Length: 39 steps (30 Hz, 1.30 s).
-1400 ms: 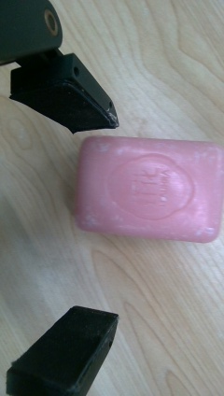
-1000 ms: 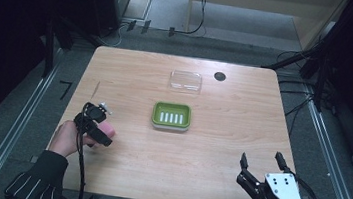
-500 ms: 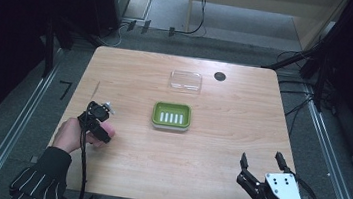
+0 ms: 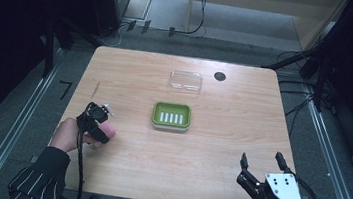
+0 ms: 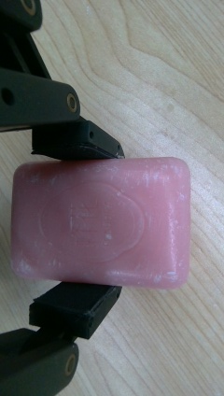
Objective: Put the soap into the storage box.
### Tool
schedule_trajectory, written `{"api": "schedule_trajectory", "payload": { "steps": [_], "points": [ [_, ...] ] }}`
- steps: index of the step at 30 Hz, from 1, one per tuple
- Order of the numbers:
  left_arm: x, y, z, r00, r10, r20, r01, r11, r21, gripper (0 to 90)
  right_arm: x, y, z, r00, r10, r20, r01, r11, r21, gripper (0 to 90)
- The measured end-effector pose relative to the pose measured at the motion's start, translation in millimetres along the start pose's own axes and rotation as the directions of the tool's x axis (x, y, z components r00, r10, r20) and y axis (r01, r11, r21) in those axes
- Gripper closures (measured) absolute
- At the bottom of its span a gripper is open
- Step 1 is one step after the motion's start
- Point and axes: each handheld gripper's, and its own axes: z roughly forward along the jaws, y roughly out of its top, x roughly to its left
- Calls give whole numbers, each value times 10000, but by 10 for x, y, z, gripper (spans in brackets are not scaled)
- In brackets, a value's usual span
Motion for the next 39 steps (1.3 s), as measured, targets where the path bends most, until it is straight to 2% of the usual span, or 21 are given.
{"api": "schedule_trajectory", "payload": {
  "steps": [9,12,19,29,33,39],
  "points": [
    [-8,-3,-5,9998,205,43,-205,9998,-3,382,2,0,1,10000,-11,-3,11,10000,3,127],
    [-22,6,-31,9993,386,22,-385,9992,-73,382,1,0,1,10000,-8,-1,8,10000,3,127],
    [-42,35,-82,9988,488,103,-485,9985,-264,381,4,-1,1,10000,-24,-21,24,10000,21,127],
    [-87,151,-143,9953,950,169,-944,9949,-346,382,3,-1,5,10000,-77,-37,77,10000,4,127],
    [-106,224,-154,9921,1239,175,-1232,9917,-356,382,4,-2,1,10000,-31,-19,31,10000,38,127],
    [-119,305,-182,9891,1454,227,-1442,9885,-458,382,-3,-4,-6,10000,7,23,-7,10000,55,127]
  ]
}}
